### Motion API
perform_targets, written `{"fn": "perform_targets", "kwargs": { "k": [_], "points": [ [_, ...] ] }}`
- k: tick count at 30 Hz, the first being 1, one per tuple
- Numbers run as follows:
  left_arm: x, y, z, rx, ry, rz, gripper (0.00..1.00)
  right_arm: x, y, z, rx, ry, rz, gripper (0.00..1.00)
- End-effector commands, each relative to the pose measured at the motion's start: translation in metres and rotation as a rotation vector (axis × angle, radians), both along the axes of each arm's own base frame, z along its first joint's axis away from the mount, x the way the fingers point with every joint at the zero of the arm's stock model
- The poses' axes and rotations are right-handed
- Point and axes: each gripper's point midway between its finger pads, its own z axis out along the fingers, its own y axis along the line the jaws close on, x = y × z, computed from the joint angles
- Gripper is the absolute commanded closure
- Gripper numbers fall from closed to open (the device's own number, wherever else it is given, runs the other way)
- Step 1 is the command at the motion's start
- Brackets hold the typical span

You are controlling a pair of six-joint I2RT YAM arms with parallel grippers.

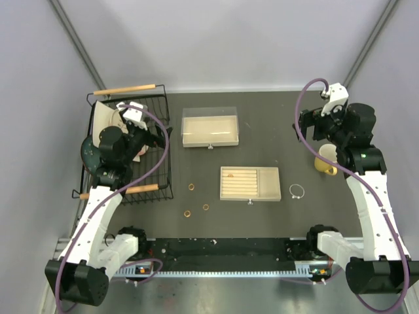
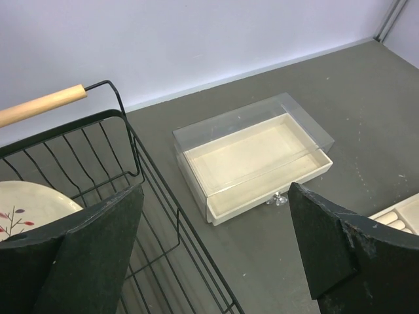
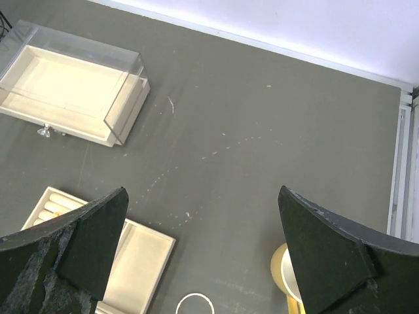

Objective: Organize the mixed jewelry

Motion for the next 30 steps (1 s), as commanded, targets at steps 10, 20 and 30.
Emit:
{"fn": "perform_targets", "kwargs": {
  "k": [10,20,30],
  "points": [
    [-0.004,-0.009,0.028,-0.014,-0.063,-0.056,0.01,-0.003,0.011,0.024,0.018,-0.067,0.046,0.01],
    [-0.007,-0.052,0.005,0.152,0.002,-0.216,0.01,0.000,0.013,0.000,-0.001,-0.018,0.054,0.01],
    [0.000,-0.131,-0.081,0.383,0.254,-0.477,0.01,0.005,0.018,-0.066,0.004,0.132,0.086,0.01]
  ]
}}
